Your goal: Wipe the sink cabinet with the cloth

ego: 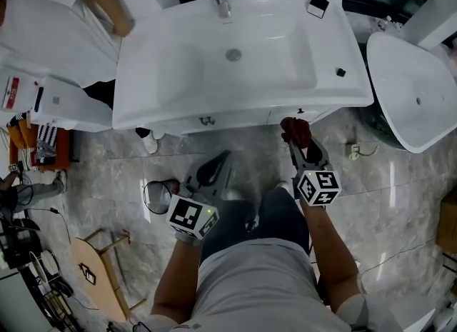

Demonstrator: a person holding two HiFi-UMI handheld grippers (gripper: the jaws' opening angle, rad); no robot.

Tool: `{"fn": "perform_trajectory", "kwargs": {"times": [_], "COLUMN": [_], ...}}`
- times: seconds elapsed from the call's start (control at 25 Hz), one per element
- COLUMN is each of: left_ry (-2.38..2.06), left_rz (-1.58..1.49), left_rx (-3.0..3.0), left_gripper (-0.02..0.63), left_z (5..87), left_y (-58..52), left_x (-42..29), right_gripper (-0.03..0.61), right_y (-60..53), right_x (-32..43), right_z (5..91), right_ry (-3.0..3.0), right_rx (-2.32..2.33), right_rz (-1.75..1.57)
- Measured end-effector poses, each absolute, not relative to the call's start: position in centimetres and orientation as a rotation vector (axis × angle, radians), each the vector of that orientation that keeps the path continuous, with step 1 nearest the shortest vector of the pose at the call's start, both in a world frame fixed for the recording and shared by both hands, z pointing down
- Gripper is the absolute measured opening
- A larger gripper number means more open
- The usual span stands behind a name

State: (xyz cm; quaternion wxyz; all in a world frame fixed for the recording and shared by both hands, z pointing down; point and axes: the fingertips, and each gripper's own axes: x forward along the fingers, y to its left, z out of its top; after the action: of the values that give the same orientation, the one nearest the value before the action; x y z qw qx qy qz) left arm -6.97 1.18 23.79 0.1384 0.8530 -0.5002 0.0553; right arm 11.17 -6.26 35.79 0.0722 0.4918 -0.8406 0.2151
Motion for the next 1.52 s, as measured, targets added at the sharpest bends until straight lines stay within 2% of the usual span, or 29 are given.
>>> {"fn": "perform_trajectory", "kwargs": {"times": [0.64, 1.52], "left_ry": [-1.518, -1.509], "left_rz": [0.103, 0.139], "left_rx": [2.376, 2.33], "left_gripper": [0.011, 0.011], "left_z": [35.9, 41.1], "left_y": [-2.1, -1.6], "left_x": [-9.1, -9.9], "right_gripper": [0.176, 0.167], "right_y": [-14.6, -17.3], "right_x": [7.5, 5.8], "right_z": [52.0, 57.5], "right_ry": [-2.43, -2.391], "right_rx": [1.447, 1.409], "right_rz": [0.623, 0.629]}}
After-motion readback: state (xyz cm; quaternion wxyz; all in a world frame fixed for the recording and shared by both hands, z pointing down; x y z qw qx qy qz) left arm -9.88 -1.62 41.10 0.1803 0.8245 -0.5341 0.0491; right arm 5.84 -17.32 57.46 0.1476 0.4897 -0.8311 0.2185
